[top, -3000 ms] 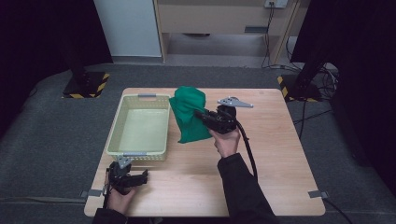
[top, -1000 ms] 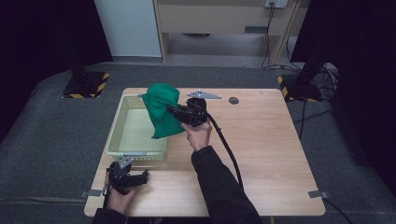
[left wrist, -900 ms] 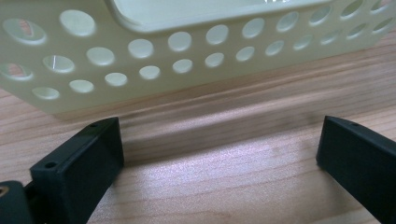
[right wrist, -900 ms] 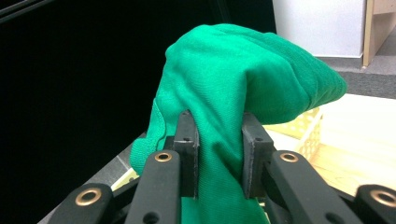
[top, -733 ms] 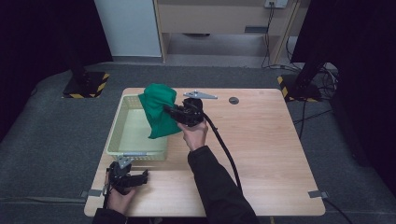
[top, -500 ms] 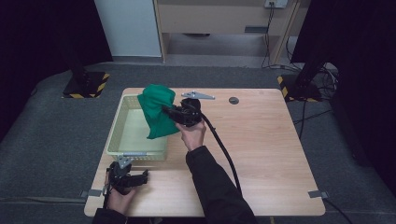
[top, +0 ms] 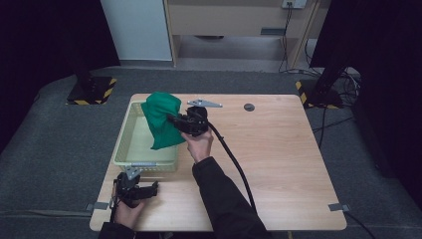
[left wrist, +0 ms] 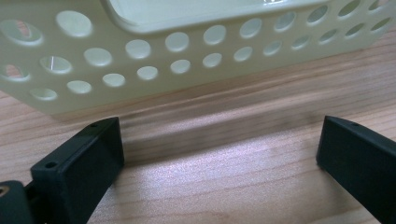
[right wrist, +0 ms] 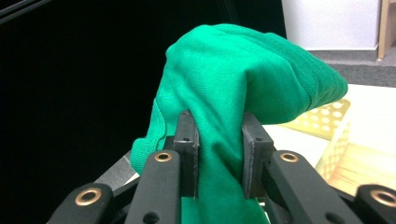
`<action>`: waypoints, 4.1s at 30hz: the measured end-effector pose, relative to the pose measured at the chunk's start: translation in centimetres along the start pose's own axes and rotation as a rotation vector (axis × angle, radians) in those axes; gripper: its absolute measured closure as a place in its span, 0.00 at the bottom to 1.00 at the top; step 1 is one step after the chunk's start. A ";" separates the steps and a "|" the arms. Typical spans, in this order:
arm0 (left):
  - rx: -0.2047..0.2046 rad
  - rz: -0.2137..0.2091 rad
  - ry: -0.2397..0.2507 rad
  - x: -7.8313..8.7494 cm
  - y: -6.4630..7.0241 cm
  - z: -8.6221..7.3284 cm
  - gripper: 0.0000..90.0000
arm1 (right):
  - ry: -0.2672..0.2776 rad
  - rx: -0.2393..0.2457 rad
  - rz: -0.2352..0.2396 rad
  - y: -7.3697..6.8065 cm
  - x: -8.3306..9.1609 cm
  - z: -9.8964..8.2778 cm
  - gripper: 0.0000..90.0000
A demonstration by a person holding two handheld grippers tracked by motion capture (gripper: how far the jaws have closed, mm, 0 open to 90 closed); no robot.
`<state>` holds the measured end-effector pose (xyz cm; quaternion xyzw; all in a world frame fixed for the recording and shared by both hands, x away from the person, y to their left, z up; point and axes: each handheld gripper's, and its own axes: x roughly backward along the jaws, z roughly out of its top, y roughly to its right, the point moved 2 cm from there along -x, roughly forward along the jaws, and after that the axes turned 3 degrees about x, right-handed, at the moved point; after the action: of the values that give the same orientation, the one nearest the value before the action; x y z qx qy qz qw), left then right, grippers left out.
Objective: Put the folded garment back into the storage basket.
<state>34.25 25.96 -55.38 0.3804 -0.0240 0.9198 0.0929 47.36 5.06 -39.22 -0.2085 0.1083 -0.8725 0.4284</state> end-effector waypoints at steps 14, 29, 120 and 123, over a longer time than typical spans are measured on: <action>-0.002 -0.001 0.000 0.0 0.0 0.0 0.00 | -0.010 -0.013 0.000 -0.3 -1.8 -1.1 0.81; -0.002 -0.001 0.000 0.0 0.0 0.0 0.00 | -0.036 -0.047 -0.016 0.1 -4.0 -2.6 0.81; -0.003 -0.002 0.001 0.0 0.0 0.0 0.00 | -0.058 0.056 -0.165 1.8 -5.0 -4.4 0.32; -0.003 -0.002 0.001 0.0 0.0 0.0 0.00 | -0.054 0.069 -0.174 1.8 -4.6 -4.2 0.31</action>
<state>34.24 25.93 -55.38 0.3801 -0.0249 0.9198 0.0945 49.15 7.64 -44.88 -0.2255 0.0483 -0.9037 0.3607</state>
